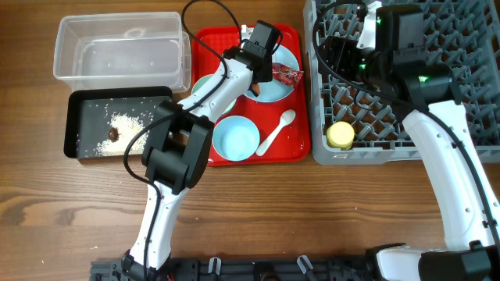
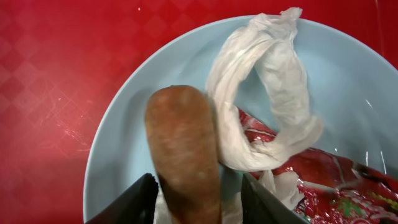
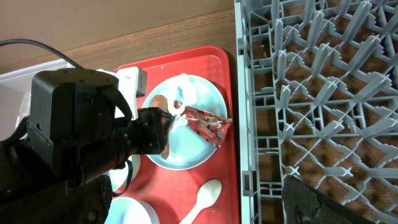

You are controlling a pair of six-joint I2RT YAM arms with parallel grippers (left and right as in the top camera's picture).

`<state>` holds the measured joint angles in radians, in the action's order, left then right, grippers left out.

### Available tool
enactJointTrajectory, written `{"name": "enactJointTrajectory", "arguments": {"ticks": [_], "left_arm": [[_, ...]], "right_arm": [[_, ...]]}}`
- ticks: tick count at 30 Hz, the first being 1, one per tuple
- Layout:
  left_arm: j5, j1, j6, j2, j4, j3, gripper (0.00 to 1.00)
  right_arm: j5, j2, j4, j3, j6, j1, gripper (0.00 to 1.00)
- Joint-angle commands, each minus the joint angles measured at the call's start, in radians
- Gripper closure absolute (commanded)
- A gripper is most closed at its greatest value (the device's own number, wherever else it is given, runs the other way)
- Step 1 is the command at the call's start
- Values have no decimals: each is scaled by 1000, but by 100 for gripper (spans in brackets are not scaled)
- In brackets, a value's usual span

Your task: Sort waste into correct bins and load items into the dishwasher rack

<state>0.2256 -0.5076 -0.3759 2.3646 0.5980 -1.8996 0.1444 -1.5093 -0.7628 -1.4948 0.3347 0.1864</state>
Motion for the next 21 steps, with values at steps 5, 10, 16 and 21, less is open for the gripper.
{"name": "enactJointTrajectory", "arguments": {"ticks": [5, 10, 16, 21], "left_arm": [[23, 8, 6, -41, 26, -23, 65], [23, 8, 6, -81, 27, -23, 69], [22, 8, 6, -131, 83, -23, 92], [7, 8, 6, -142, 248, -23, 71]], "right_arm": [[-18, -6, -1, -2, -20, 0, 11], [-18, -5, -1, -2, -20, 0, 11], [-18, -6, -1, -2, -21, 0, 11], [-18, -6, -2, -2, -20, 0, 11]]}}
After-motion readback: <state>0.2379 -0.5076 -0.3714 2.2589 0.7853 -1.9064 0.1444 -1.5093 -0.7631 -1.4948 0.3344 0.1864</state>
